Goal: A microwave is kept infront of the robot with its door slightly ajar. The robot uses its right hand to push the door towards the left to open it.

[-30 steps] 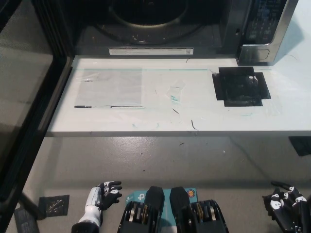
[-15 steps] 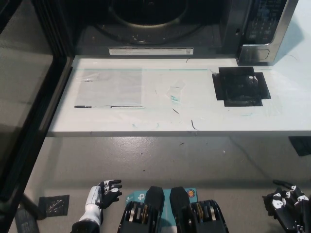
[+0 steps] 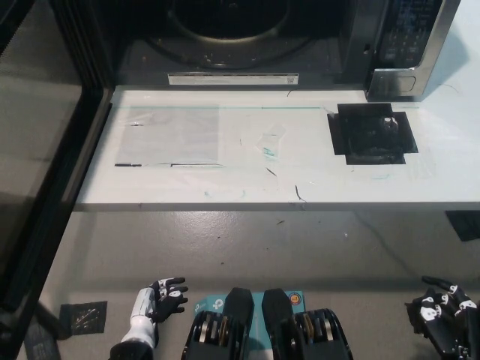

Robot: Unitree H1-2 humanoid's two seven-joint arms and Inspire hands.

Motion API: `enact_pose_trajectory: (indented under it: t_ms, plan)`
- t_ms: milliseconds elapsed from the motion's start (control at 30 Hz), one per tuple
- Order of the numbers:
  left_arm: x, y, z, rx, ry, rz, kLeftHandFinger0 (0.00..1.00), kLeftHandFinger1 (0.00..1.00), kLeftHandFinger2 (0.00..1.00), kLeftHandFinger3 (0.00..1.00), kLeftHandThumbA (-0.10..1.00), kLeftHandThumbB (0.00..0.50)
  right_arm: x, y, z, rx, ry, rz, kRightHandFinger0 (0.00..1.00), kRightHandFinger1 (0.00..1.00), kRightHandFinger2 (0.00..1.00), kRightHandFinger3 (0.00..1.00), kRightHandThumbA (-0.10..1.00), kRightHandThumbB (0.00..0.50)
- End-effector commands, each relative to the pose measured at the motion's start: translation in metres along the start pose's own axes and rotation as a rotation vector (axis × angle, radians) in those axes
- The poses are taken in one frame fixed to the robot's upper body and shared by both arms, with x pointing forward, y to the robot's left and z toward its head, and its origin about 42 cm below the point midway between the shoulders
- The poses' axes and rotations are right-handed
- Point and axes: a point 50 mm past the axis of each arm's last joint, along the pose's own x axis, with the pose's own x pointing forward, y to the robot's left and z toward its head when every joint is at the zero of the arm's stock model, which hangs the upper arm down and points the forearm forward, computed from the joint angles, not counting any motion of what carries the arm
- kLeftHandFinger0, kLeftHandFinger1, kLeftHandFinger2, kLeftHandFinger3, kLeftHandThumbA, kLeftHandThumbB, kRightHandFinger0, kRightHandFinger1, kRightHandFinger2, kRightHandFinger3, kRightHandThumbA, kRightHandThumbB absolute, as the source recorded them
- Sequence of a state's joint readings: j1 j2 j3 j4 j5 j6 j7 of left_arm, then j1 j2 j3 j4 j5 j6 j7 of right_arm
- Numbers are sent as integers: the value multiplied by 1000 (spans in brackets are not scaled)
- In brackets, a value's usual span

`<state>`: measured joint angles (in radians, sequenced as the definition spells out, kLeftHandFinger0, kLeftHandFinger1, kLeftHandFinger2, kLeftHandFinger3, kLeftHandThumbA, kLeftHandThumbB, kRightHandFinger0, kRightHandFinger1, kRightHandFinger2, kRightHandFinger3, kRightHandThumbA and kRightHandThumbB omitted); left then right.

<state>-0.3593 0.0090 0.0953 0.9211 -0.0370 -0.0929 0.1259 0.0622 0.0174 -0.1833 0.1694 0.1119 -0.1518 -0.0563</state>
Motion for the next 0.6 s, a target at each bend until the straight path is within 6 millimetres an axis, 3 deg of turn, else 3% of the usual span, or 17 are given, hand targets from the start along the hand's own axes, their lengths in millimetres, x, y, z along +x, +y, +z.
enact_pose_trajectory:
  t_ms: [0, 100, 233, 300, 400, 467, 500, 567]
  plan:
    - [8, -6, 21, -28, -52, 9, 597, 527, 561, 516, 24, 67, 7, 1, 12, -10, -65, 4, 63, 128, 342, 572, 293, 216]
    - [7, -6, 21, -21, -48, 1, 593, 523, 557, 520, 41, 72, 7, 1, 12, -1, -66, 9, 57, 115, 321, 564, 289, 220]
    - [9, -6, 24, -2, -51, 9, 666, 568, 572, 493, 58, 80, 8, 2, 13, -1, -70, 6, 57, 118, 321, 561, 289, 221]
    - [9, -6, 23, 22, -63, 3, 656, 568, 584, 520, 61, 59, 8, 2, 13, -3, -72, 5, 50, 113, 316, 560, 291, 221]
    - [9, -6, 23, 9, -51, 6, 720, 619, 629, 536, 72, 60, 8, 2, 13, -5, -72, 0, 45, 110, 315, 556, 280, 214]
    - [10, -5, 24, 34, -46, 3, 714, 611, 637, 553, 111, 63, 9, 2, 13, -6, -69, -1, 47, 103, 309, 549, 276, 214]
    - [9, -6, 24, 22, -47, 6, 662, 567, 605, 540, 90, 58, 9, 2, 13, -4, -70, -1, 47, 109, 315, 550, 272, 212]
    - [10, -5, 24, 28, -54, 3, 657, 565, 601, 537, 81, 53, 9, 2, 13, -6, -71, 0, 49, 109, 315, 551, 271, 212]
